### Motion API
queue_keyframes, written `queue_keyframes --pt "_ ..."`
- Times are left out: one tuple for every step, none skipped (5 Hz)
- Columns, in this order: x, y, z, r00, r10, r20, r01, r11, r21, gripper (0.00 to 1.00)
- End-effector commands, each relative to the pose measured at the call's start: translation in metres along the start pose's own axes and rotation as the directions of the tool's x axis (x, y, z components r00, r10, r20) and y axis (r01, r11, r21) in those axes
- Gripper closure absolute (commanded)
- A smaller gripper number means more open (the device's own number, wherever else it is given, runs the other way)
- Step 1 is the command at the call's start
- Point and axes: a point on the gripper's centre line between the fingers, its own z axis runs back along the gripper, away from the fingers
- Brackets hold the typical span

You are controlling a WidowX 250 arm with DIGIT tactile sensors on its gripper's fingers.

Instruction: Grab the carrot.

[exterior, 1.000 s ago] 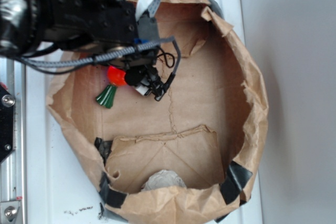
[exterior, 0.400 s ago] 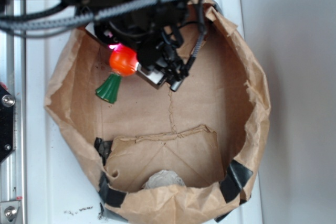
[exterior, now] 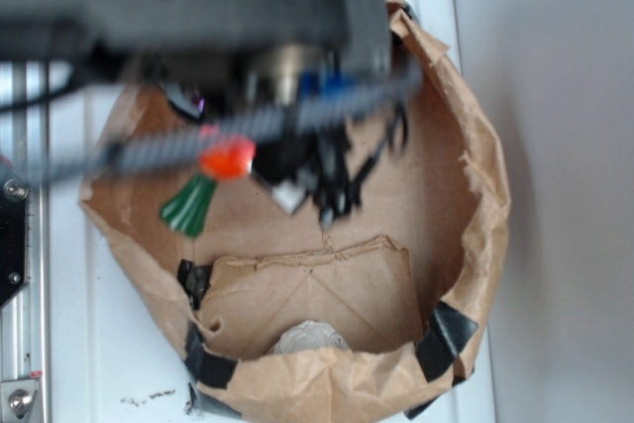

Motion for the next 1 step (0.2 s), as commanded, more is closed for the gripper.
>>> queue_keyframes --pt "-0.0163 -0.0203 0.0173 0.988 -0.098 0.119 0.102 0.994 -0.028 1.00"
